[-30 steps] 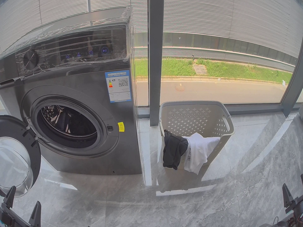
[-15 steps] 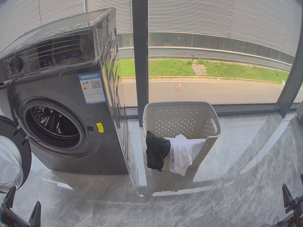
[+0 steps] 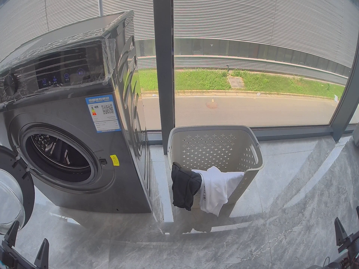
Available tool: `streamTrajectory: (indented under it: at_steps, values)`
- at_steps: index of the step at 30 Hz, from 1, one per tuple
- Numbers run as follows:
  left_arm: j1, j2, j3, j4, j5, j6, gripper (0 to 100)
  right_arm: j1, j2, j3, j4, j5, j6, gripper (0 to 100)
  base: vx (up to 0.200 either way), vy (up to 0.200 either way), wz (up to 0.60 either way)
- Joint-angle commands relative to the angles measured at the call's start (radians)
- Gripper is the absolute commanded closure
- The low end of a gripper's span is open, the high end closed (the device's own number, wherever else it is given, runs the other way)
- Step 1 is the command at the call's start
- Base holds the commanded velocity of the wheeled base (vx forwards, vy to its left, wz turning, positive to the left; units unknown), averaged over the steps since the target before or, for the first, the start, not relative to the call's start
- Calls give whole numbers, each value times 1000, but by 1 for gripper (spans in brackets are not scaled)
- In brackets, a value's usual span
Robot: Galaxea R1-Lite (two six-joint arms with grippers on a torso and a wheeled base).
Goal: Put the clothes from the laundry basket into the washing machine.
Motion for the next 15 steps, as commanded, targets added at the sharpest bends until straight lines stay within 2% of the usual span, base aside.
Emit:
streamTrajectory:
  at_steps: [1,4,15]
  values:
    - [0,-14,16,0,0,0,0,0,2,18,0,1,0,0,200,0,0]
    - [0,-14,16,0,0,0,0,0,2,18,0,1,0,0,200,0,0]
    - [0,-14,16,0,0,0,0,0,2,18,-1,-1,0,0,0,0,0]
